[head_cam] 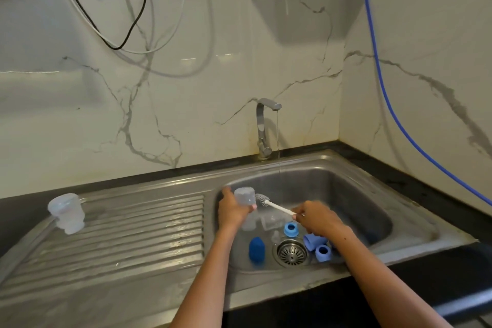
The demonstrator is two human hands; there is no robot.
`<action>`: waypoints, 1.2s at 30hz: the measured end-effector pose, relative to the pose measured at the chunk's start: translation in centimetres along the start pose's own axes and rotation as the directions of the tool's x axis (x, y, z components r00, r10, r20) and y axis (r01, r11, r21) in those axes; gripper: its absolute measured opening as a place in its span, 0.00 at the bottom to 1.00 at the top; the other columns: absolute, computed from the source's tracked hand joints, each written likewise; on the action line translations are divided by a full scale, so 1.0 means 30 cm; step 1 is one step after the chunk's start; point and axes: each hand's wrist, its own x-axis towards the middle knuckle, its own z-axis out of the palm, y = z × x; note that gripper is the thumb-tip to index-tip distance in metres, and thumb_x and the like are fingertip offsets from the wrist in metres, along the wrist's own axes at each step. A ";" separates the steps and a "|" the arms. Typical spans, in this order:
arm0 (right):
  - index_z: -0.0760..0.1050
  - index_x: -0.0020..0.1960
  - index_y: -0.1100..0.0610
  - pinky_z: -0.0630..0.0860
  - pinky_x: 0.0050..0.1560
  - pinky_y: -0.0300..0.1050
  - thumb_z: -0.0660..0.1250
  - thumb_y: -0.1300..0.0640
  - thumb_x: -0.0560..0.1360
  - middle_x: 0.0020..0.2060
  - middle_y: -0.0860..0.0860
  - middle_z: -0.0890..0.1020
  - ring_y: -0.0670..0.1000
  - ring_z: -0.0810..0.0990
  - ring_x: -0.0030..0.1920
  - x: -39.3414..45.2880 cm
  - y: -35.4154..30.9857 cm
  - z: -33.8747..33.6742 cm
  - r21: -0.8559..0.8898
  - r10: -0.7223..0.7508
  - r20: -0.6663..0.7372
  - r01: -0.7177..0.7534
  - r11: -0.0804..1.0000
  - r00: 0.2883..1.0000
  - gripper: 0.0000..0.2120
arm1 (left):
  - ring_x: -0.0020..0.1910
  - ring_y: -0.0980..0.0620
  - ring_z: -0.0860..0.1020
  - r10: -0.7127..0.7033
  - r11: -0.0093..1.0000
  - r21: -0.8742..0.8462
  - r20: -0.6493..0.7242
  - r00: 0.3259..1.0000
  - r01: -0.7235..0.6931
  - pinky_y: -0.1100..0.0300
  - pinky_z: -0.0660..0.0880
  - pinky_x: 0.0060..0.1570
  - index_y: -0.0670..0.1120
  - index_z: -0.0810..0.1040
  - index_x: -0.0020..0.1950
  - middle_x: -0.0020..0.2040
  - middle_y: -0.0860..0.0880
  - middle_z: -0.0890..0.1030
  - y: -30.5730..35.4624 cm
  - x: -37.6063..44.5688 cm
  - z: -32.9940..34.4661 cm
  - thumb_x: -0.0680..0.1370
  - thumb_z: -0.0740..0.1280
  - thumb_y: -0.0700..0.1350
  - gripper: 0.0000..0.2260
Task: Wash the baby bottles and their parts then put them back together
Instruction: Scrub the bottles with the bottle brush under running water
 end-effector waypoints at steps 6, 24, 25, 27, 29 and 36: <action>0.80 0.57 0.57 0.77 0.46 0.47 0.60 0.52 0.80 0.46 0.58 0.83 0.55 0.81 0.43 -0.005 -0.008 -0.007 0.015 -0.002 0.026 0.002 1.000 1.000 0.14 | 0.51 0.47 0.80 -0.059 0.906 -0.408 0.136 0.989 0.110 0.54 0.80 0.45 0.46 0.73 0.57 0.53 0.46 0.80 0.019 0.023 -0.028 0.72 0.74 0.40 0.16; 0.79 0.59 0.55 0.71 0.43 0.45 0.58 0.54 0.80 0.49 0.55 0.82 0.55 0.79 0.47 -0.050 -0.047 0.003 -0.060 0.031 -0.018 -0.032 0.998 0.999 0.14 | 0.61 0.46 0.75 0.295 0.911 0.297 0.021 0.955 -0.288 0.55 0.73 0.57 0.47 0.69 0.68 0.62 0.45 0.77 0.013 -0.040 0.035 0.72 0.73 0.41 0.26; 0.79 0.59 0.55 0.71 0.43 0.45 0.58 0.54 0.81 0.49 0.56 0.82 0.55 0.79 0.47 -0.056 -0.057 0.000 -0.051 0.033 -0.036 -0.034 0.998 0.999 0.14 | 0.61 0.45 0.75 0.312 0.922 0.241 -0.003 0.950 -0.302 0.53 0.74 0.57 0.48 0.69 0.68 0.62 0.45 0.77 0.039 -0.052 0.022 0.72 0.73 0.41 0.26; 0.78 0.60 0.56 0.71 0.42 0.45 0.58 0.53 0.81 0.50 0.56 0.82 0.56 0.80 0.48 -0.063 -0.091 -0.006 -0.002 0.031 -0.067 -0.032 0.999 0.997 0.14 | 0.59 0.46 0.75 0.302 0.947 0.130 -0.053 0.952 -0.293 0.54 0.76 0.54 0.47 0.69 0.67 0.61 0.45 0.76 0.080 -0.051 -0.028 0.71 0.74 0.41 0.26; 0.76 0.63 0.55 0.72 0.44 0.45 0.57 0.53 0.81 0.51 0.57 0.81 0.56 0.80 0.49 -0.070 -0.137 -0.007 0.077 0.033 -0.089 -0.026 0.997 0.995 0.15 | 0.58 0.46 0.75 0.287 0.956 0.086 -0.066 0.956 -0.281 0.55 0.75 0.52 0.46 0.68 0.68 0.61 0.43 0.76 0.089 -0.047 -0.104 0.70 0.75 0.40 0.28; 0.77 0.59 0.57 0.74 0.47 0.48 0.56 0.58 0.79 0.53 0.59 0.81 0.61 0.79 0.53 -0.096 -0.342 0.075 0.357 0.073 -0.107 -0.030 0.934 0.992 0.14 | 0.57 0.42 0.75 0.209 0.977 0.014 -0.294 0.933 -0.214 0.48 0.76 0.54 0.44 0.70 0.68 0.61 0.40 0.76 -0.040 -0.061 -0.539 0.69 0.76 0.39 0.29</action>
